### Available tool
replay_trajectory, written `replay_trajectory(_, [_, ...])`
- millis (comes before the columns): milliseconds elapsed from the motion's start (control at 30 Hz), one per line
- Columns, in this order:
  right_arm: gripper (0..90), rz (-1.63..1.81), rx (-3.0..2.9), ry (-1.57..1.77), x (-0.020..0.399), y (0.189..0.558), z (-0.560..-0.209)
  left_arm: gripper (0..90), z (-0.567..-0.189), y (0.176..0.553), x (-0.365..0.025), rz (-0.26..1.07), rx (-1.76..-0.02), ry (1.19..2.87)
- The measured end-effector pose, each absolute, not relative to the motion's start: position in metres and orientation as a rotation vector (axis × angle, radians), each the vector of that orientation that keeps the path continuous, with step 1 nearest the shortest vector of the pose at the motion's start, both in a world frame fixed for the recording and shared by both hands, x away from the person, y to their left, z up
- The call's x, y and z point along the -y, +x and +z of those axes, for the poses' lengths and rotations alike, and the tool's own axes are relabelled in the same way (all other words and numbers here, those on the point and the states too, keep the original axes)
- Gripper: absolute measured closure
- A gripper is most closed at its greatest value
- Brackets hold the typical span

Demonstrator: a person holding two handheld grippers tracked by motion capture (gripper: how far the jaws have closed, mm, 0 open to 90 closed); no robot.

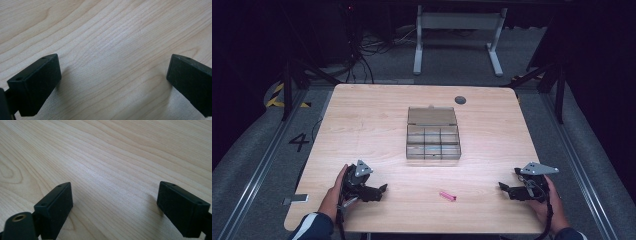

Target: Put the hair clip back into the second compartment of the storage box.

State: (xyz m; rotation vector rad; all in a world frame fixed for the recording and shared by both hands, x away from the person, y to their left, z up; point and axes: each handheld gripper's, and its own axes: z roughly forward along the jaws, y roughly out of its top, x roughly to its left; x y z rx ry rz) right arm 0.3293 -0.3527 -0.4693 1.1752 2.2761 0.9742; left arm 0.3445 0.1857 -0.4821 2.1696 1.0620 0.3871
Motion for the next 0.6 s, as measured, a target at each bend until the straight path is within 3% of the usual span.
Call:
replay_trajectory(200, [8.2,0.948,-2.261,1.188,0.3515,0.3293,-0.4694,0.0,-0.4816,0.3472,-0.1871,0.377,-1.034,2.187])
replay_trajectory(600, [9.6,0.948,-2.279,1.132,0.3505,0.3267,-0.4692,0.4,-0.4819,0.3479,-0.1899,0.365,-0.994,2.199])
